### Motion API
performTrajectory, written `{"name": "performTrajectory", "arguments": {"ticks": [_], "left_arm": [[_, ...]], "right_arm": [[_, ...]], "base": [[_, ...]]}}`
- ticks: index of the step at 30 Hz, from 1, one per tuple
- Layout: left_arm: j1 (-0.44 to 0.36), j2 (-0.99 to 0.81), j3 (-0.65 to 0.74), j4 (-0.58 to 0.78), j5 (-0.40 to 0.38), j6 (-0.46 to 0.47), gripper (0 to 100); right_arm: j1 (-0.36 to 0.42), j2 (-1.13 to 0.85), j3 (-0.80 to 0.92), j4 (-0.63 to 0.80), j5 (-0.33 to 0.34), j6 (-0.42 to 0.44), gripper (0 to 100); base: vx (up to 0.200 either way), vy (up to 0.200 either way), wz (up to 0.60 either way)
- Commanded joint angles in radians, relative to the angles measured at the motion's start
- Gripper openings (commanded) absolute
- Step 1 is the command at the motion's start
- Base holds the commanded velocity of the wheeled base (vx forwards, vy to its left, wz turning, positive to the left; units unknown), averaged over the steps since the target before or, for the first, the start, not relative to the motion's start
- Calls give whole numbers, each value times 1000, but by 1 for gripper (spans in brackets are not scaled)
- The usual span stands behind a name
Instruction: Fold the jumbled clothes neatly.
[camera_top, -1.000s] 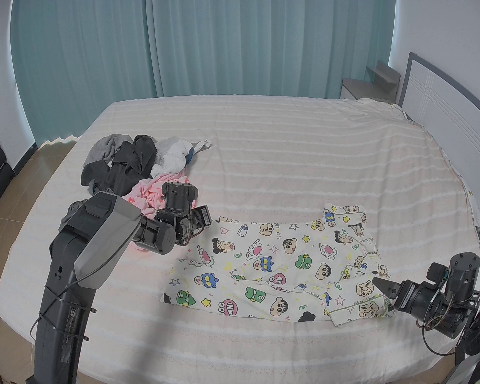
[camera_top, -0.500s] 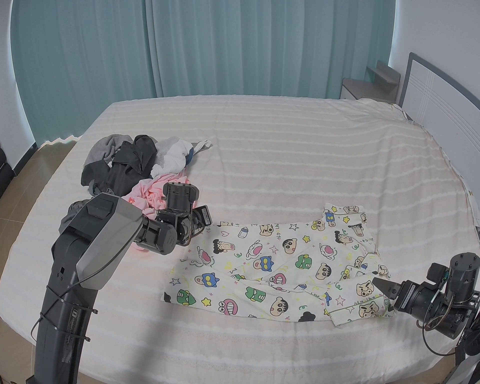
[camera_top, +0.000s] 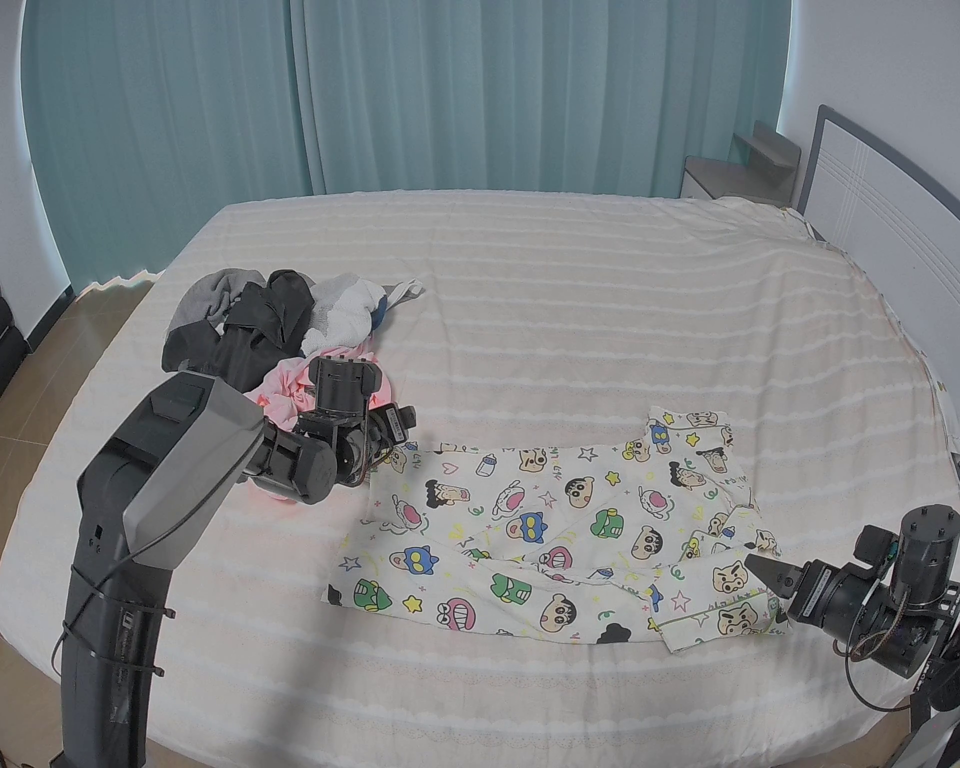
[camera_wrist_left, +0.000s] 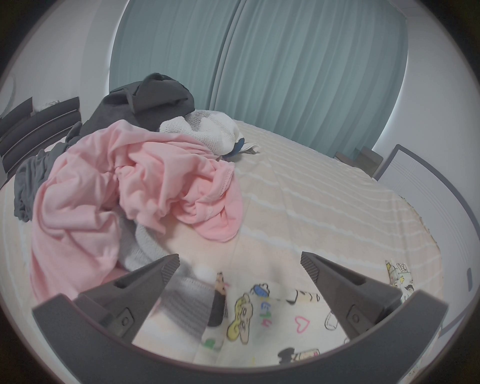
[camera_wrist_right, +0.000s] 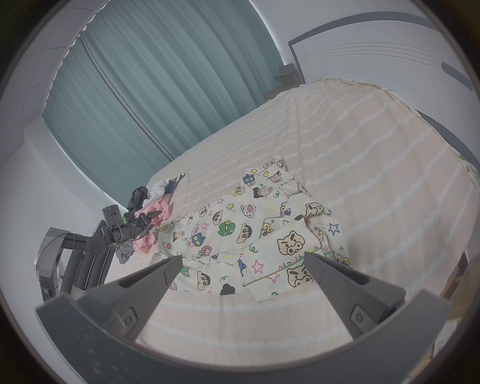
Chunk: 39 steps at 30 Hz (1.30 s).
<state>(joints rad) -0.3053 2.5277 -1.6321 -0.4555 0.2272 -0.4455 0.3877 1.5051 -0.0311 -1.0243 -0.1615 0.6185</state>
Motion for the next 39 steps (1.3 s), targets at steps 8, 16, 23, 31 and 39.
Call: {"name": "performTrajectory", "arguments": {"ticks": [8, 16, 23, 31, 39], "left_arm": [[-71, -603, 706, 74, -216, -363, 100], [-192, -701, 954, 72, -224, -576, 100], [-247, -595, 1086, -83, -186, -642, 100], [-270, -349, 1163, -419, -34, -637, 100], [-271, -310, 1150, -459, -29, -637, 100]], "right_arm": [[-1, -2, -1, -2, 0, 4, 100], [0, -6, -3, -5, 0, 3, 100], [-1, -6, -1, -5, 0, 4, 100], [-1, -2, -1, -5, 0, 4, 100], [-1, -3, 0, -5, 0, 4, 100]], "base": [[0, 0, 0], [0, 0, 0], [0, 0, 0], [0, 0, 0], [0, 0, 0]]}}
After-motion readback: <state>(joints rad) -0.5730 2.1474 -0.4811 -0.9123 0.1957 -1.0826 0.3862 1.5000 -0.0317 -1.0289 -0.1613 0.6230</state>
